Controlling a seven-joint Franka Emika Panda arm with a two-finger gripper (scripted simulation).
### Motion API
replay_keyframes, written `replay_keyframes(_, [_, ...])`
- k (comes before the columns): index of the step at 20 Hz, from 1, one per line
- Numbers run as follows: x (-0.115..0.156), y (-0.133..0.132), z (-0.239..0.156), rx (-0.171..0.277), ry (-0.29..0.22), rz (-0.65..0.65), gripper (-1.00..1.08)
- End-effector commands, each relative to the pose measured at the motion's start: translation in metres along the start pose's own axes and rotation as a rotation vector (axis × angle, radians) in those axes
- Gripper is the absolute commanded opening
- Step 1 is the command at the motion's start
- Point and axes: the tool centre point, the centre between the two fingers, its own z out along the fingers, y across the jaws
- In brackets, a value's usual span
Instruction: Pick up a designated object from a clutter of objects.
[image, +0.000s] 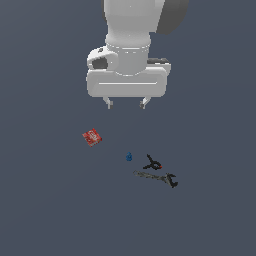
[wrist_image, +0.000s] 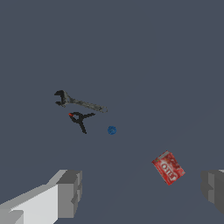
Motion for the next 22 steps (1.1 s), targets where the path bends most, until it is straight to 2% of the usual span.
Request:
replay_keyframes(1, [0.000, 0.000, 0.000, 0.000, 0.000, 0.000, 1.00])
replay_keyframes(14, [0.005, 0.006, -0.011, -0.034, 0.008, -0.022, 1.00])
replay_keyframes(22, [0.009, 0.004, 0.014, -0.027, -0.001, -0.077, 1.00])
